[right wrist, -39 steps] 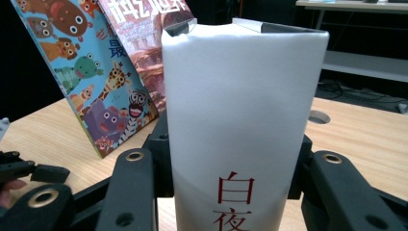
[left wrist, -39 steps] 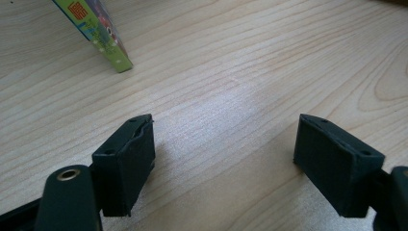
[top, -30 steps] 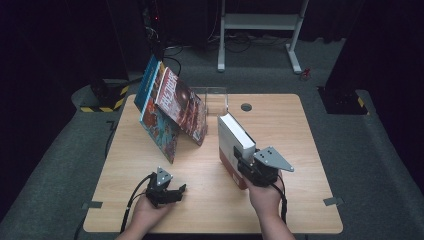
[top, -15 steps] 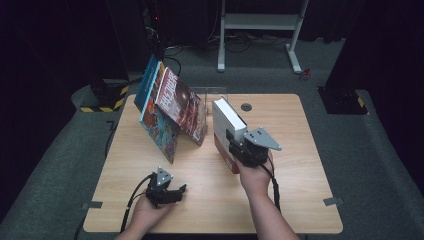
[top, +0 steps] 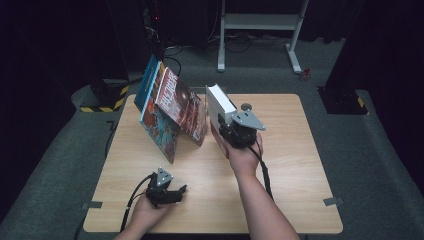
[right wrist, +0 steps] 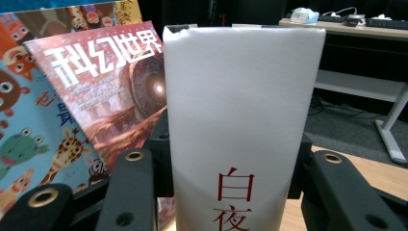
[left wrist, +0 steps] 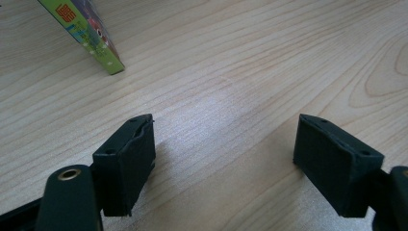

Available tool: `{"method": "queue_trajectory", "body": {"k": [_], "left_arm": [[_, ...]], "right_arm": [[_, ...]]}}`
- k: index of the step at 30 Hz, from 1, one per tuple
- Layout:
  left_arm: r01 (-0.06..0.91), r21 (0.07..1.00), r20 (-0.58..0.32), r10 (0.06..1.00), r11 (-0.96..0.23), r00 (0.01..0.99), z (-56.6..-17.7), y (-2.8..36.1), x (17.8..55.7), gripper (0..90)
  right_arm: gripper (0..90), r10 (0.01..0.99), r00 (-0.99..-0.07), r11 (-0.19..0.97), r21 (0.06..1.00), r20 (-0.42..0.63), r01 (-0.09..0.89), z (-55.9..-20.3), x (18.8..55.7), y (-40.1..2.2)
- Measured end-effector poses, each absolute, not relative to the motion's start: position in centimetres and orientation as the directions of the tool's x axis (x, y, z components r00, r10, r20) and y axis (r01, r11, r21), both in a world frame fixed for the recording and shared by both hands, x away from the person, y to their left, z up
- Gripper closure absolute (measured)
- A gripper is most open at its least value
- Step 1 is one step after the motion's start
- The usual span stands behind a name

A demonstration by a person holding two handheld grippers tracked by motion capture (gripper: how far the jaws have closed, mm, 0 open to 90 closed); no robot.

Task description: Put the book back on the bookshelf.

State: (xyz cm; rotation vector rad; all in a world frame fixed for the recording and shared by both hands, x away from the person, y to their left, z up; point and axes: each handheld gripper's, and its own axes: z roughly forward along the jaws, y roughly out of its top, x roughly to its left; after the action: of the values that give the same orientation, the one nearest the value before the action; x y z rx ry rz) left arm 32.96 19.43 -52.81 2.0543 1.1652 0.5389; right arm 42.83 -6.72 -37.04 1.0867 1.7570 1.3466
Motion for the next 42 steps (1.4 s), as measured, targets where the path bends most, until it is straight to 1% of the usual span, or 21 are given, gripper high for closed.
{"method": "queue_trajectory", "body": {"k": [8, 16, 32, 36, 42], "left_arm": [[0.568, 0.746, 0.012, 0.861, -0.346, 0.509, -52.8, 19.4, 33.0, 22.5], [0.57, 0.745, 0.01, 0.86, -0.347, 0.51, -52.8, 19.5, 32.9, 22.5], [0.569, 0.744, 0.011, 0.858, -0.35, 0.513, -52.8, 19.5, 32.9, 22.5], [0.57, 0.745, 0.008, 0.859, -0.346, 0.512, -52.8, 19.5, 32.9, 22.6], [0.57, 0.744, 0.008, 0.859, -0.347, 0.513, -52.8, 19.5, 32.9, 22.6]], "right_arm": [[54.5, 0.909, -0.416, 0.124, 0.967, -0.02, 0.223, -36.7, 45.5, -5.4], [54.5, 0.917, -0.397, 0.116, 0.971, -0.023, 0.21, -36.4, 46.9, -4.9], [54.5, 0.932, -0.362, 0.121, 0.965, -0.03, 0.232, -36.2, 50.3, -3.5], [54.5, 0.934, -0.353, 0.138, 0.964, -0.052, 0.225, -36.0, 51.1, -3.2], [54.5, 0.941, -0.336, 0.128, 0.964, -0.044, 0.233, -36.3, 52.2, -2.8]]}}
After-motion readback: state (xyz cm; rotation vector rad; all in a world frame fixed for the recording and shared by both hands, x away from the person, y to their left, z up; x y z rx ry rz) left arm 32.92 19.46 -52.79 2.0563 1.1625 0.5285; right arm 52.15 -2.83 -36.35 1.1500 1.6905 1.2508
